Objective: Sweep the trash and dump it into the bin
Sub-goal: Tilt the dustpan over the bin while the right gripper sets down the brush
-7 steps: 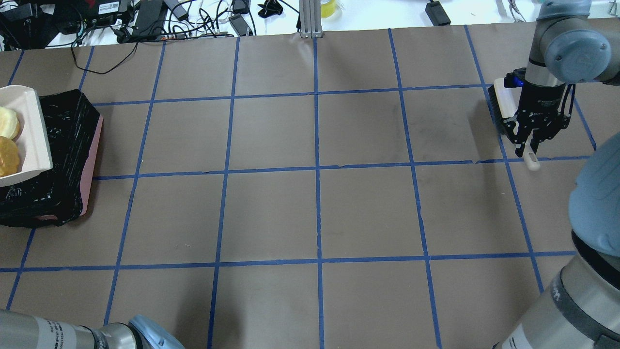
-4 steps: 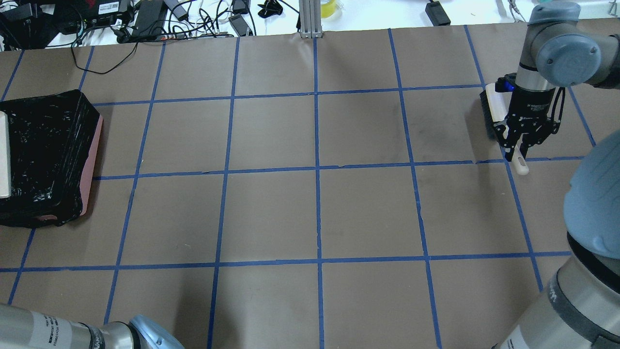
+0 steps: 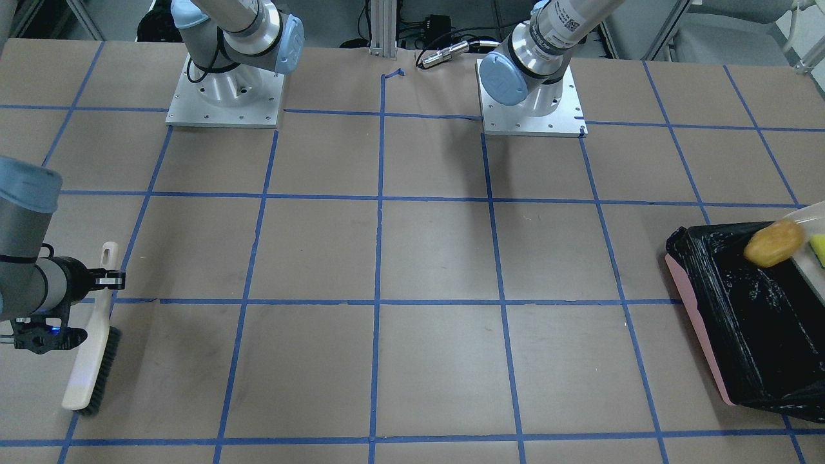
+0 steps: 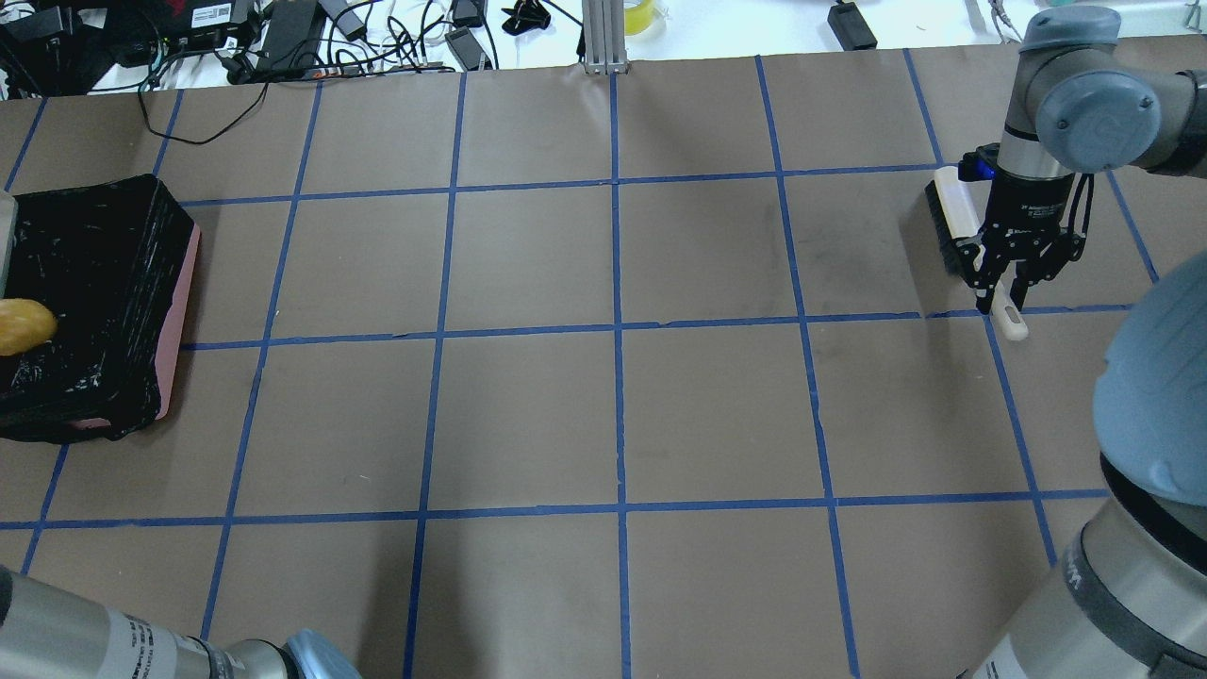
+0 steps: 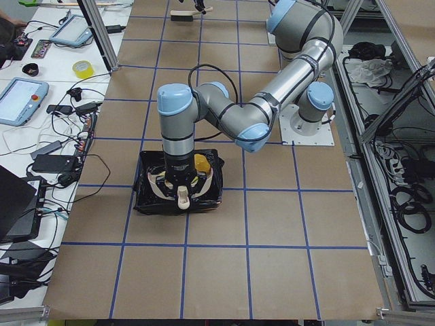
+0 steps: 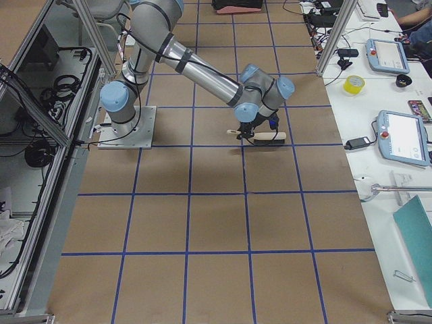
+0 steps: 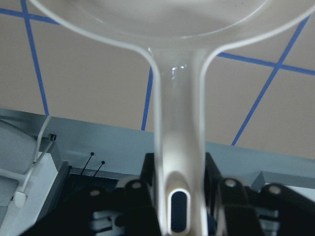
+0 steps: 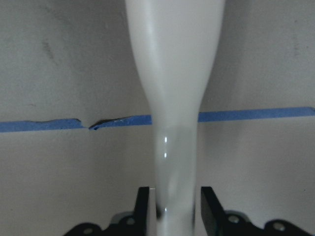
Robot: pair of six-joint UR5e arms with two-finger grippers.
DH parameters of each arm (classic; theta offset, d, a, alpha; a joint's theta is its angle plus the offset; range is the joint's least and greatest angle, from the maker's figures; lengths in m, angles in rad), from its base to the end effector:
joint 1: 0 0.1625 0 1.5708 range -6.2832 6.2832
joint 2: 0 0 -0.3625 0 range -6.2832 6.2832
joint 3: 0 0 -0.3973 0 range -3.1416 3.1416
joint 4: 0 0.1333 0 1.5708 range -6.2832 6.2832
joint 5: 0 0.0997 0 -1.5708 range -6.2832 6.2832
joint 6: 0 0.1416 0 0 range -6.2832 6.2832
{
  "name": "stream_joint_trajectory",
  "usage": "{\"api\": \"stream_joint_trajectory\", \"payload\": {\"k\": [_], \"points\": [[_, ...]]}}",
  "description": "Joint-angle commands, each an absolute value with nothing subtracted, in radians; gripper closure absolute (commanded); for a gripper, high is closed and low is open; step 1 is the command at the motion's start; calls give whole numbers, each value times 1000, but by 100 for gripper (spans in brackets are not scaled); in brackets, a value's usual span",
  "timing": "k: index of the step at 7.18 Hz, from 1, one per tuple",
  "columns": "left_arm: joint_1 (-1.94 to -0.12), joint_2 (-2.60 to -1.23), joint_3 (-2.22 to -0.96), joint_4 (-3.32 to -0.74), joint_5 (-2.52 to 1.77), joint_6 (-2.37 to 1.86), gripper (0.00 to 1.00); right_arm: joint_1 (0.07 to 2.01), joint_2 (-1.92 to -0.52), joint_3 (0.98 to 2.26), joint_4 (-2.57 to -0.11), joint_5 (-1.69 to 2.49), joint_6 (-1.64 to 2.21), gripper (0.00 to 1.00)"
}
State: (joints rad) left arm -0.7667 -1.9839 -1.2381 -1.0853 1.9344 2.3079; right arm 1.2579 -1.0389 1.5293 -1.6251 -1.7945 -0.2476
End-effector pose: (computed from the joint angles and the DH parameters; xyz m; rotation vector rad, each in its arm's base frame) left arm 0.4360 -0.5352 0.3803 1.7648 2.0360 0.4867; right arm -0.0774 -0.5702 0.1205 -0.0230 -2.9640 -0.7230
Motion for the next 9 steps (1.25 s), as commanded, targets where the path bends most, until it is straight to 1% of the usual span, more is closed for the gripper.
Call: {"api": "stream_joint_trajectory", "payload": {"k": [1,2,4,5,6,7,8,9], "points": [[-808,-1983,-1314,-827,1965,2458,100,1259,-1051,1520,-1652,-1790,-245,0],[-816,-1965,-1386,-733,1967,2479,100,1272,-1086,1510,-1675,-1789,-242,0],[-847,-1948,-1404,-716,2005,2518,100,1314,-1228,1490,-1684,-1784,-233,0],[-903,-1938,-1419,-701,2090,2525,100,1356,-1289,1485,-1686,-1781,-227,0],[-952,-1925,-1461,-622,2165,2523,100,1397,-1361,1485,-1689,-1766,-168,0],[-968,-1911,-1533,-488,2208,2539,100,1441,-1423,1486,-1687,-1685,-67,0],[-969,-1898,-1598,-391,2217,2592,100,1466,-1466,1493,-1689,-1651,-17,0],[-969,-1902,-1632,-283,2217,2632,100,1501,-1503,1506,-1689,-1637,80,0]]}}
